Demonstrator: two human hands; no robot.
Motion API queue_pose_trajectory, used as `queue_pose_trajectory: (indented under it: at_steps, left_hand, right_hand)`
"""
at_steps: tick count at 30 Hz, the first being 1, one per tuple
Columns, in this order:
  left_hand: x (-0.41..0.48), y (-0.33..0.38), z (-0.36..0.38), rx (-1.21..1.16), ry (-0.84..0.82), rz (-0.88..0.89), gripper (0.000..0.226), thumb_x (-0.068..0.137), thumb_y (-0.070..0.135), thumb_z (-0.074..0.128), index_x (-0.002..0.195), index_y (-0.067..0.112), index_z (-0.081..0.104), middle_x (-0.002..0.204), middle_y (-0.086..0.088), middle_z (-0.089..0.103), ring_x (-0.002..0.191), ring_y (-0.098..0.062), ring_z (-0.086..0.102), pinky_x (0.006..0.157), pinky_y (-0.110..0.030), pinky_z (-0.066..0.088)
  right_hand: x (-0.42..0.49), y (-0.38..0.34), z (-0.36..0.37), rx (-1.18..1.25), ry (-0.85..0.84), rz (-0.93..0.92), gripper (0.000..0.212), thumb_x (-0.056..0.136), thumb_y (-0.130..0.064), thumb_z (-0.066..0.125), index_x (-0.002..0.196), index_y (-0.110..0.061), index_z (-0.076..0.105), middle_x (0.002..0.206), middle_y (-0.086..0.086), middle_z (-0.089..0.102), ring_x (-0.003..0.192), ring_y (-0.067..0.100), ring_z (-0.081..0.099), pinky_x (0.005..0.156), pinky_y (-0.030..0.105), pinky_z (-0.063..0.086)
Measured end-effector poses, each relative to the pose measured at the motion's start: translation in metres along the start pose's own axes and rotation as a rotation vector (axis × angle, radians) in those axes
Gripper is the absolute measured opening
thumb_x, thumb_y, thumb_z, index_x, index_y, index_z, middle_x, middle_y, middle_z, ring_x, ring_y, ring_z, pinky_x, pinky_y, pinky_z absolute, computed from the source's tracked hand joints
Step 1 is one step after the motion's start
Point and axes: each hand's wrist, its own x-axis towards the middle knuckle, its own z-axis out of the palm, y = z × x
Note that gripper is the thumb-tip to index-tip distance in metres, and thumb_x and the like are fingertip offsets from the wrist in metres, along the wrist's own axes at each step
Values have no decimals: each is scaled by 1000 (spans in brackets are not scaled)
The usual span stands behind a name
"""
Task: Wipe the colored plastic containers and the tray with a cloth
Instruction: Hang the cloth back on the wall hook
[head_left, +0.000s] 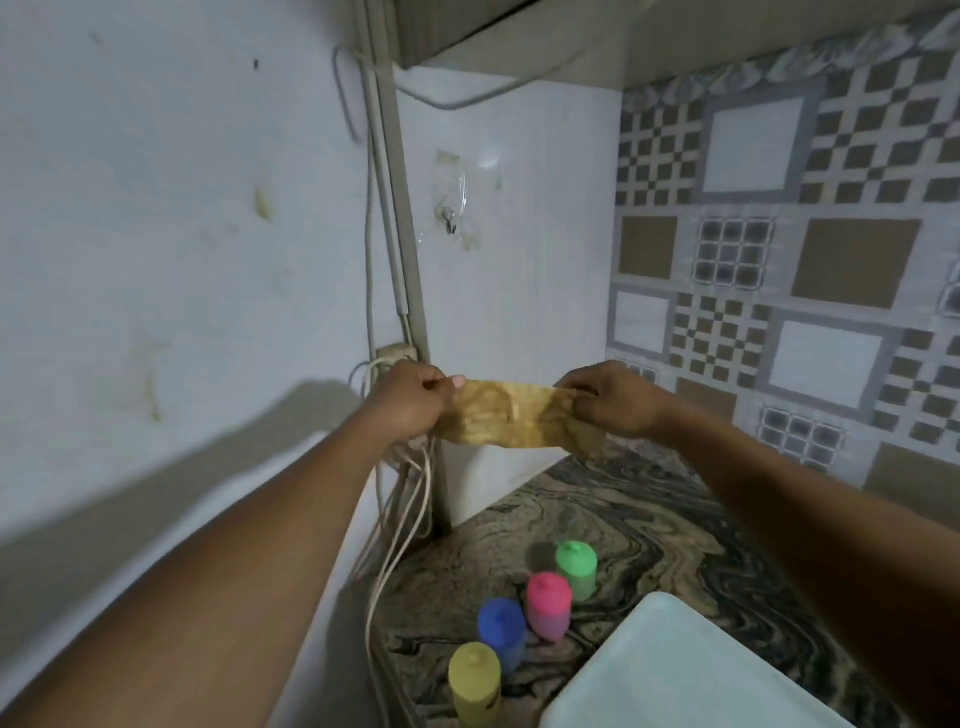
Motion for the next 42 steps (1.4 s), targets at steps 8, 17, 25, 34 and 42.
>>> queue_pose_trajectory:
  at_steps: [8,17,25,34,42]
  left_hand:
    - [87,12,-61,-106,240,181,12,91,30,72,98,27,63,83,-4,71,74,-20,69,63,-27,51]
    - [171,37,-107,182,460,500,16,94,14,56,84,25,62,58,-1,55,62,-21,56,60,-34,50]
    - [193,35,-93,566,482,555,9,96,19,51,101,20,58,89,-5,67,84,-35,63,71,-44,54]
    - [175,5,-47,471,330,522,14,97,25,49,107,20,56,82,-7,67,77,-30,64,62,-38,52]
    - [132,-1,-31,536,244,384,15,95,28,52,106,21,59,86,-5,65,84,-28,62,66,-34,49]
  right_hand:
    - [100,-49,-37,187,277,-100,35,94,4,36,104,-25,54,82,9,60,61,18,50,44,21,42]
    - [208,-83,-62,-39,460,-225,42,84,-4,51,93,-37,74,103,3,58,98,26,59,86,43,55]
    - [240,-66,-45,126,378,-103,32,90,3,57,95,-21,77,89,-12,60,83,14,61,71,23,54]
    - [215,-42,12,347,300,77,43,84,13,37,95,-5,74,58,-2,58,42,2,48,40,13,34]
    - [173,-50,8,267,152,185,32,92,-5,48,109,-24,67,99,19,74,65,21,61,46,21,40]
